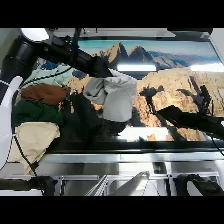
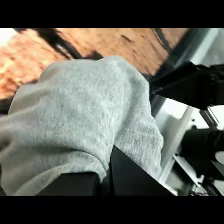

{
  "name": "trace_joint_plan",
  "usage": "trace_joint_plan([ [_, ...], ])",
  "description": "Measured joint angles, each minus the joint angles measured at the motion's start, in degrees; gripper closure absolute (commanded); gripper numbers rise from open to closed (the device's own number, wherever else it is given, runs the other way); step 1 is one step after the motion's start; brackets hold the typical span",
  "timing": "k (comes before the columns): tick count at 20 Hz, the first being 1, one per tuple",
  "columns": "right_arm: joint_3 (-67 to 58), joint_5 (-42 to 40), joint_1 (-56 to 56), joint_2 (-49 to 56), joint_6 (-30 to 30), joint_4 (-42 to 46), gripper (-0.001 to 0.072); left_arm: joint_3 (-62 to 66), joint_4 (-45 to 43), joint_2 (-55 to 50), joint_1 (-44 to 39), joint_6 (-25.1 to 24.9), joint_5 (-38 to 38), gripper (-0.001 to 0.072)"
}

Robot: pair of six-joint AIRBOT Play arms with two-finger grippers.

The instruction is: Fold the shirts.

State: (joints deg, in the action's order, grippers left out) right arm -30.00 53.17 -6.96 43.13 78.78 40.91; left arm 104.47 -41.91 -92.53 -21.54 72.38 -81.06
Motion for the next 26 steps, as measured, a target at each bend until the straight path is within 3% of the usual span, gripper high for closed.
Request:
trace_joint_plan([
  [2,0.0,0.0,0.0,0.0,-0.4,0.0,0.014,0.2,0.2,-1.8,-2.3,0.0,-0.6,0.0649],
  [3,0.0,0.1,0.0,0.0,-0.6,0.0,0.0139,0.2,0.3,-3.0,-3.1,0.2,-0.9,0.0375],
  [5,0.0,0.6,0.0,0.0,-1.3,0.1,0.0139,0.3,0.7,-5.7,-4.3,1.1,-2.0,-0.0013],
  [12,0.0,2.0,0.5,2.0,-2.4,0.8,0.0139,0.3,-1.3,-10.4,-1.0,2.6,-7.5,-0.0008],
  [17,0.0,-0.9,9.3,10.3,-2.5,0.8,0.0139,-8.0,-7.6,-10.3,4.0,3.7,-10.0,-0.0008],
  [21,0.0,-7.6,19.3,19.1,-3.0,-2.5,0.0139,-18.7,-9.2,-10.3,7.0,1.5,-4.0,-0.0008],
  [26,-0.2,-12.8,25.7,27.5,-12.3,-15.5,0.014,-25.7,-7.9,-10.6,8.9,-1.1,7.1,0.0011],
])
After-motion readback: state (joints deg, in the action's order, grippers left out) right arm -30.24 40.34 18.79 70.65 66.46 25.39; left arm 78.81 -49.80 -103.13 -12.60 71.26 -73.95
